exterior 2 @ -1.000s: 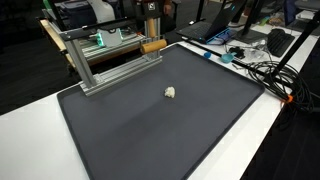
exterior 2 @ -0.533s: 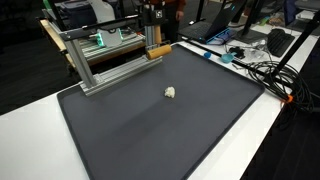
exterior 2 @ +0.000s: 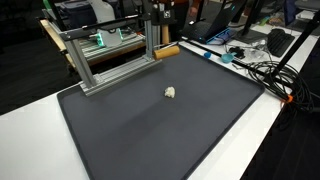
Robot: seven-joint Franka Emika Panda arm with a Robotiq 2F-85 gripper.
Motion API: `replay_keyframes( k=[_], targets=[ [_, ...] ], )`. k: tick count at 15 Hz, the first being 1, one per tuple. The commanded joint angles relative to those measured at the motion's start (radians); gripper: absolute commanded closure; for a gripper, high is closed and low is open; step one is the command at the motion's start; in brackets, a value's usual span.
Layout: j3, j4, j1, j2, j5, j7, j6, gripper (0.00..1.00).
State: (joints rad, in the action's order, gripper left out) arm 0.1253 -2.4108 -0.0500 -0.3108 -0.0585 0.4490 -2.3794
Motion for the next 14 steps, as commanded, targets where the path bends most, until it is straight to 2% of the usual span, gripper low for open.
replay_keyframes(
  k=[1, 4, 6, 7, 10, 11, 14],
  targets=[
    [0.041, 0.111, -0.035, 0.137, -0.098, 0.151, -0.04, 0.79],
    [0.015, 0.194, -0.015, 0.248, -0.116, 0.17, -0.038, 0.79],
    [-0.019, 0.245, 0.01, 0.301, -0.026, 0.106, -0.016, 0.79],
    [-0.019, 0.167, 0.016, 0.241, -0.073, 0.134, -0.032, 0.54],
    [-0.037, 0.221, 0.025, 0.306, -0.053, 0.123, -0.032, 0.54],
    [-0.039, 0.219, 0.026, 0.317, -0.077, 0.162, -0.052, 0.79],
    [-0.059, 0.221, 0.029, 0.352, -0.086, 0.169, -0.044, 0.79]
  ],
)
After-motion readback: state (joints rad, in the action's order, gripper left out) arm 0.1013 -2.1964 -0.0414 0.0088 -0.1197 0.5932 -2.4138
